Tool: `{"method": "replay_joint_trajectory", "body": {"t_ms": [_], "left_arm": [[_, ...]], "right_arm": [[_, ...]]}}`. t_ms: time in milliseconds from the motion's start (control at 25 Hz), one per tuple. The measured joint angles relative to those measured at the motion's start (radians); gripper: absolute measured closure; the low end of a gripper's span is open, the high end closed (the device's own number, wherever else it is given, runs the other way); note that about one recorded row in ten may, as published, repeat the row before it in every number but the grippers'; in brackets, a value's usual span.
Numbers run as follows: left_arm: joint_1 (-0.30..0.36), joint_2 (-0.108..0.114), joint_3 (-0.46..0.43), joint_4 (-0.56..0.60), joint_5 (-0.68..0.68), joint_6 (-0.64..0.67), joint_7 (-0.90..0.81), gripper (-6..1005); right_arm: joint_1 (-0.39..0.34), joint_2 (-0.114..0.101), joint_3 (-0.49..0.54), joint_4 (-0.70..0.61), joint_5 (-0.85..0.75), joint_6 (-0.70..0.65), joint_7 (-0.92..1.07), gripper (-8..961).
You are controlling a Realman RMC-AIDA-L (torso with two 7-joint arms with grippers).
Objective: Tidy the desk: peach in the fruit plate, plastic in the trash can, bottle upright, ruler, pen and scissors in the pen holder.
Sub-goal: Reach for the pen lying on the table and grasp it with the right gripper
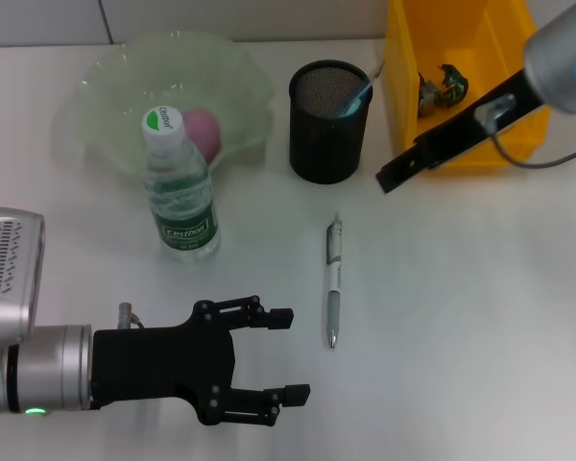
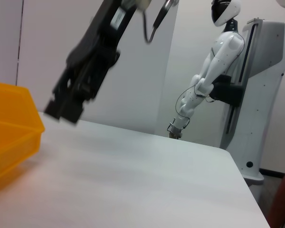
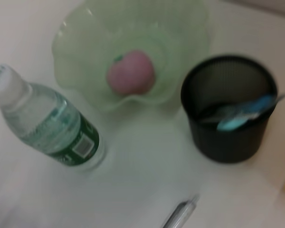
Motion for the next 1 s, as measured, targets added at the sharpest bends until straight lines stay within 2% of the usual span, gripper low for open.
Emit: {"method": "replay_joint_trajectory", "body": {"t_ms": [80,120,160,400,720,1000], "left_arm": [[0.000,0.000,-0.002,-0.001,0.000,0.000,0.005,167],[0.000,0.000,-0.004,-0.001,-0.001,0.000,0.005,167],[0.000,0.000,-0.004,-0.001,-0.001,0.000,0.005,167],[0.001,-0.001,-0.008,0.002,-0.001,0.003,0.031,167],[0.002,-0.003,-0.004,-0.001,-0.001,0.005,0.064,167],[0.001,-0.003,-0.001,-0.012,-0.001,0.011,0.068,167]], "right_arm": [[0.026,0.001,-0.009,0.084,-0.002,0.038,0.005,210],[0.058,0.001,-0.018,0.171,-0.006,0.079,0.008,210],[0.058,0.001,-0.018,0.171,-0.006,0.079,0.008,210],[0.142,0.004,-0.021,0.368,-0.009,0.177,0.017,211],[0.226,0.006,-0.095,0.521,-0.013,0.252,0.073,212],[0.308,0.008,-0.098,0.663,-0.018,0.322,0.076,213]]}}
